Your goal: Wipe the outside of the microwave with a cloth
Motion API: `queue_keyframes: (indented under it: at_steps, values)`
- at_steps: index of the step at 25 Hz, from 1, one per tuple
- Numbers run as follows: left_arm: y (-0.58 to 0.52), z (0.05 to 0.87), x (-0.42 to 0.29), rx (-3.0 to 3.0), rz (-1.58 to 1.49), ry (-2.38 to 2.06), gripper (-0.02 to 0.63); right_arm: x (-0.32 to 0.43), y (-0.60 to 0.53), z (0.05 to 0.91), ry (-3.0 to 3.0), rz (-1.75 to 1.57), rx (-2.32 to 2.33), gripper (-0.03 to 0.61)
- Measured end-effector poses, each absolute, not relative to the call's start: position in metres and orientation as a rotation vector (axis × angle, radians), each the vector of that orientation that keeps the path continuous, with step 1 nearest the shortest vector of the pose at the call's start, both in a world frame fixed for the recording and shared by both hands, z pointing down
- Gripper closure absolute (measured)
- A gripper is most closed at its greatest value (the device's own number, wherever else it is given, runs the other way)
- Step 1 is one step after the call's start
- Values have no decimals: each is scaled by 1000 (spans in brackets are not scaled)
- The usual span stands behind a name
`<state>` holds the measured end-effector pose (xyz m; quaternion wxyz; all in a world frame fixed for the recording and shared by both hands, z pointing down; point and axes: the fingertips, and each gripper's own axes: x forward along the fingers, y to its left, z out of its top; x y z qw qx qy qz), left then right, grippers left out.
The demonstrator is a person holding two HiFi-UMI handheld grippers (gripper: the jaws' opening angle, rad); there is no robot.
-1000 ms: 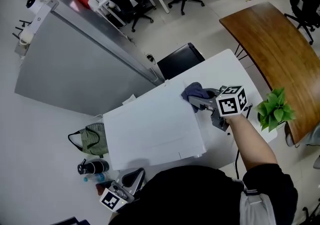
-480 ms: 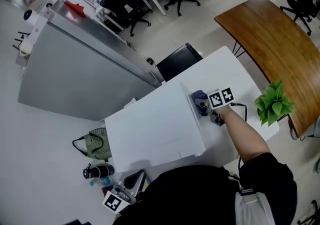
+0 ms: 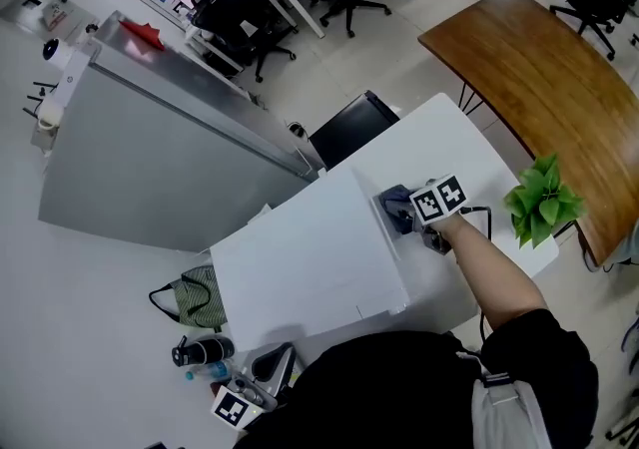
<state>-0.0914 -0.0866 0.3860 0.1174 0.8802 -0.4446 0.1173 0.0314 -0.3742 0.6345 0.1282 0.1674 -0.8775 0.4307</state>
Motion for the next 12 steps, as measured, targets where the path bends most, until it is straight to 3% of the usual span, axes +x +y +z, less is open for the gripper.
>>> queue_keyframes:
  at_steps: [3, 6, 12]
  values:
    - [-88, 388, -94, 2570, 333, -1304, 611, 44, -358, 530, -2802, 1246, 376, 502]
    - [-89, 389, -92, 2570, 330, -1287, 611, 40, -335, 485, -2909, 1235, 235, 502]
    - [-88, 390, -90, 2574, 325, -1281, 611, 40, -339, 589, -2695, 1412, 363, 502]
